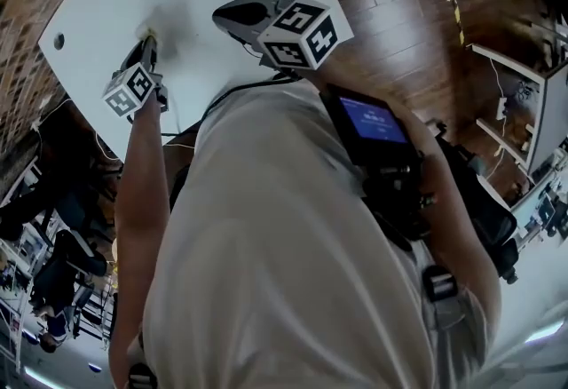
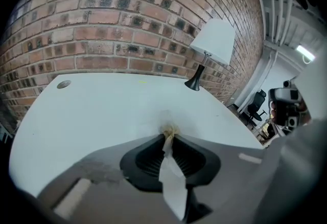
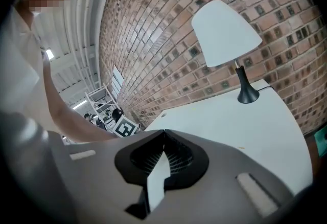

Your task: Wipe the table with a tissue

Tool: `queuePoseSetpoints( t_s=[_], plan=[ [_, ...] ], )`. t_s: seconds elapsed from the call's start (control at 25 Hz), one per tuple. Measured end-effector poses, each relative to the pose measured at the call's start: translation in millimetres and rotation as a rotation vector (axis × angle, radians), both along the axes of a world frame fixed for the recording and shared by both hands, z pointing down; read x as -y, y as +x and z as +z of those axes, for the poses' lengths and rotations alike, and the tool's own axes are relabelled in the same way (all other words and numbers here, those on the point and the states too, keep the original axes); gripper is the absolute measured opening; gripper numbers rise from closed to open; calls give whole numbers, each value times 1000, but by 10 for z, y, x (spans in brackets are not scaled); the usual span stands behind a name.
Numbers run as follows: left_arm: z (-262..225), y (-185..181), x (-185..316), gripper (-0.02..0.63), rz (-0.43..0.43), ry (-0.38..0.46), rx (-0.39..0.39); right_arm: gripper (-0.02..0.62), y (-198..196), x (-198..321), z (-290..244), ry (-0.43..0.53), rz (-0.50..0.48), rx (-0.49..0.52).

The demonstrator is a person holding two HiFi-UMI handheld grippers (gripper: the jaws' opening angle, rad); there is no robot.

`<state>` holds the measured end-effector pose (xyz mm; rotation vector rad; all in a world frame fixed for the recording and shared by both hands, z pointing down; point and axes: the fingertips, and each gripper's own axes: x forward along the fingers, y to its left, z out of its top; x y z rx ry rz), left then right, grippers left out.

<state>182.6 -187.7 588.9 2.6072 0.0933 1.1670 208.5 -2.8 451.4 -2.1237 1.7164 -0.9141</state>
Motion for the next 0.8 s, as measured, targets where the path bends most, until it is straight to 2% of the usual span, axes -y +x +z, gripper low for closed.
queuePoseSetpoints(
  t_s=[0.16,0.32,0.56,0.8],
  plan=[
    [-58,69,10,57,-23,10,7,8,62,-44,-64,21,11,3],
    [24,71,-8,58,-55,21,51,9,72,-233,-24,46,36,44],
    [155,227,126,58,-62,75,107,9,207,-400,58,32,67,62],
    [209,401,137,58,-66,114,128,9,284,-443,90,35,75,77]
  ],
)
